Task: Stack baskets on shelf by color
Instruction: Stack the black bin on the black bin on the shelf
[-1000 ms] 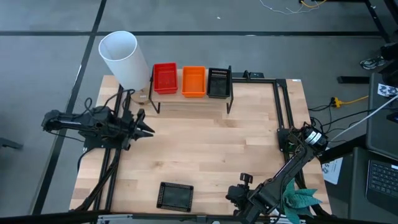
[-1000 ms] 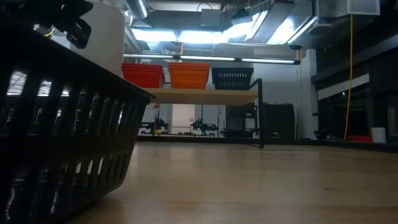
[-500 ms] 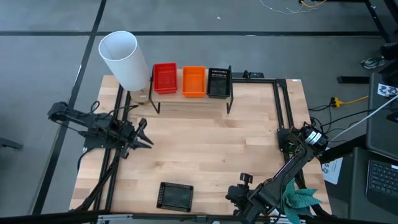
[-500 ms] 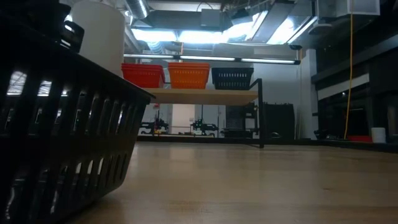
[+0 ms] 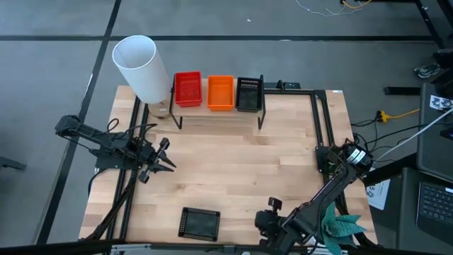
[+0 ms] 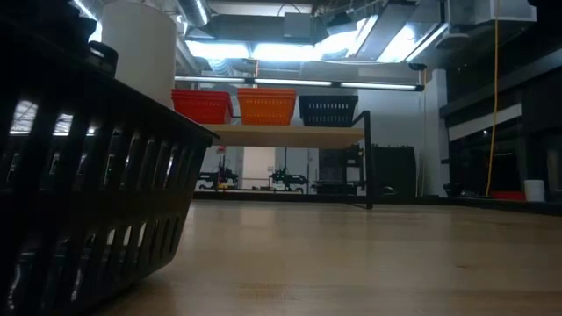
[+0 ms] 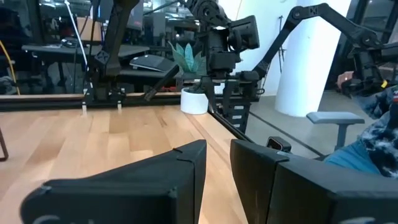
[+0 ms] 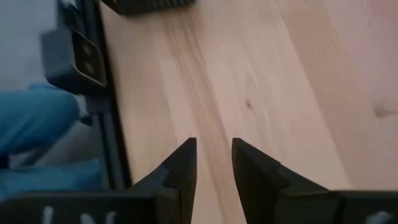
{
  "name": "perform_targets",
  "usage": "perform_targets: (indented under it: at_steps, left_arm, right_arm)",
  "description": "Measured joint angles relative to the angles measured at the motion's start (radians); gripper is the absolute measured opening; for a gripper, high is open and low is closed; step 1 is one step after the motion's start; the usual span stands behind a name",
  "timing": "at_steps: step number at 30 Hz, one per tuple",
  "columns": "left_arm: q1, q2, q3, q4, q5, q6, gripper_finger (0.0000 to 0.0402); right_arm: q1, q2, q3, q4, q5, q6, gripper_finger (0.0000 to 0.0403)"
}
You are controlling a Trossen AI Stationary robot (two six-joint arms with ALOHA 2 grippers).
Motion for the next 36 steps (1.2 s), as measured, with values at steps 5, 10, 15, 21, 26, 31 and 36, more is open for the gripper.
perform_targets:
  at_steps: [5,10,15,21,26,31,36]
  left_arm:
    - [0.0,0.0,0.0,-0.034,0.0,-0.028,0.0066]
    - [0.0,0.0,0.0,-0.066,0.001,-0.025,0.0066]
    - [0.0,0.0,0.0,-0.067,0.001,-0.028,0.0066]
    - [0.0,0.0,0.0,-0.067,0.001,-0.002,0.0066]
    - [0.0,0.0,0.0,-0.067,0.001,0.0,0.0066]
    - [0.0,0.0,0.0,-0.067,0.001,0.0,0.0066]
    - [0.0,0.0,0.0,-0.067,0.001,0.0,0.0066]
  right_arm:
    - [-0.019,0.0,0.0,0.049,0.002,-0.047,0.0101]
    - [-0.031,0.0,0.0,0.049,0.003,-0.144,0.0101]
    - [-0.051,0.0,0.0,0.052,0.011,-0.217,0.0101]
    - [-0.121,0.0,0.0,0.147,-0.017,-0.555,0.0101]
    - [-0.191,0.0,0.0,0.299,-0.209,-0.91,0.0101]
    - [-0.229,0.002,0.0,0.413,-0.323,-1.206,0.0101]
    - [-0.241,0.031,0.0,0.509,-0.326,-1.394,0.0101]
